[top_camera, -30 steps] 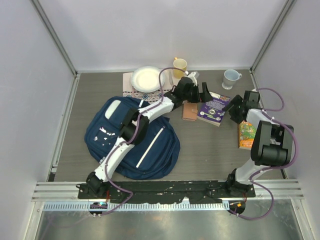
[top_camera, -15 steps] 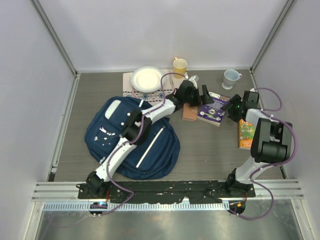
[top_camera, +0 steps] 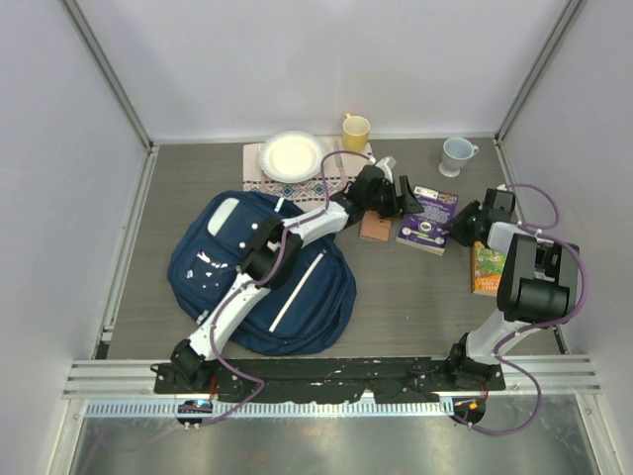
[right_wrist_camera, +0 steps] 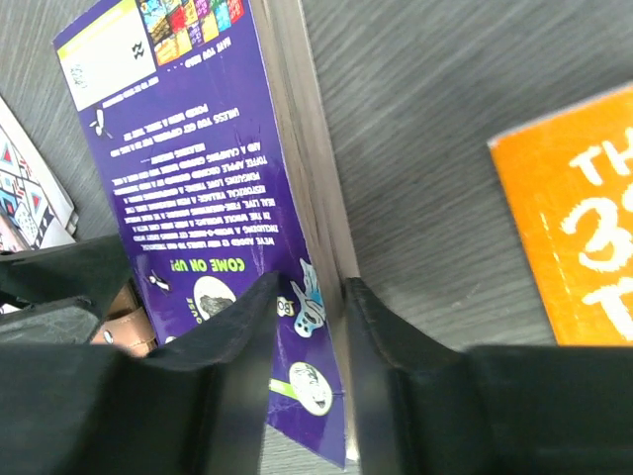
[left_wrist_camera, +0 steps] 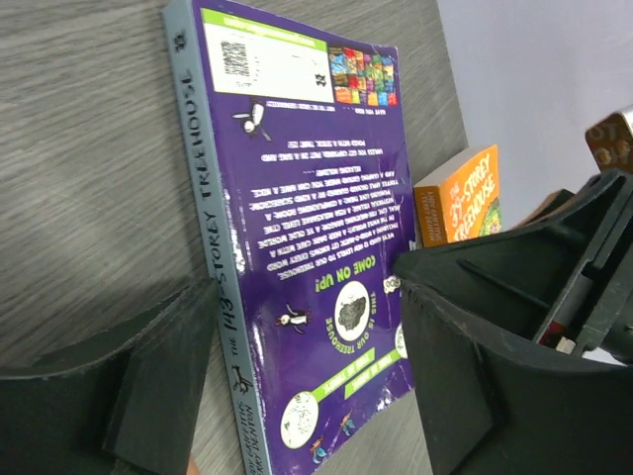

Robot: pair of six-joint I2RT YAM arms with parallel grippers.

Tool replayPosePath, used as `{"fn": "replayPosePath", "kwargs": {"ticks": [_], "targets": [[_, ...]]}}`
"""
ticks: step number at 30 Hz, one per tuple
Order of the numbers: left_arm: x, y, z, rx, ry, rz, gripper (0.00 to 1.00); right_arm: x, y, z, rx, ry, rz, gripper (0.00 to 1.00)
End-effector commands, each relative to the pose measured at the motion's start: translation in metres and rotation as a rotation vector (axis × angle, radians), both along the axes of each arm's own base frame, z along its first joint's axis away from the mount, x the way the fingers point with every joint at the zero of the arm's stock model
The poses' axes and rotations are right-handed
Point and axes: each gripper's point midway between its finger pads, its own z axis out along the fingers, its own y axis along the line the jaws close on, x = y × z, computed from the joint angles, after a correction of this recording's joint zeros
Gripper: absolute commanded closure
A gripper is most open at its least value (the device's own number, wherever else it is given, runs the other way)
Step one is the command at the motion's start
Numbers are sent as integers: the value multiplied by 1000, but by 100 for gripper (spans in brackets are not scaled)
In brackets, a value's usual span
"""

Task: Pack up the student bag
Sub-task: Pick up the book from the center of the board.

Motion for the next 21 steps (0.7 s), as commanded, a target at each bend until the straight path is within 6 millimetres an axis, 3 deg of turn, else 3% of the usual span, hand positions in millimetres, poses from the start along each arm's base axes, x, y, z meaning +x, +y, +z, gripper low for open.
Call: {"fn": "replayPosePath", "kwargs": {"ticks": [1,3,4,11,15,20,21], "targets": [[-49,-22,19,-41,72,-139,27,10,22,34,55,-129,80,73],[-51,-23,24,-42,66,-149,32,9,23,39,61,-139,83,70],[-53,-23,24,-41,66,-151,33,9,25,40,62,-142,89,62],[-59,-26,26,-44,69,-167,44,5,30,46,76,-168,109,53],[-61,-28,26,-50,77,-167,47,2,34,30,97,-113,136,63],[-59,-28,27,-55,79,-164,48,-2,31,25,78,-99,131,66],[-59,-28,28,-57,77,-165,48,-4,29,22,65,-73,129,82]]}}
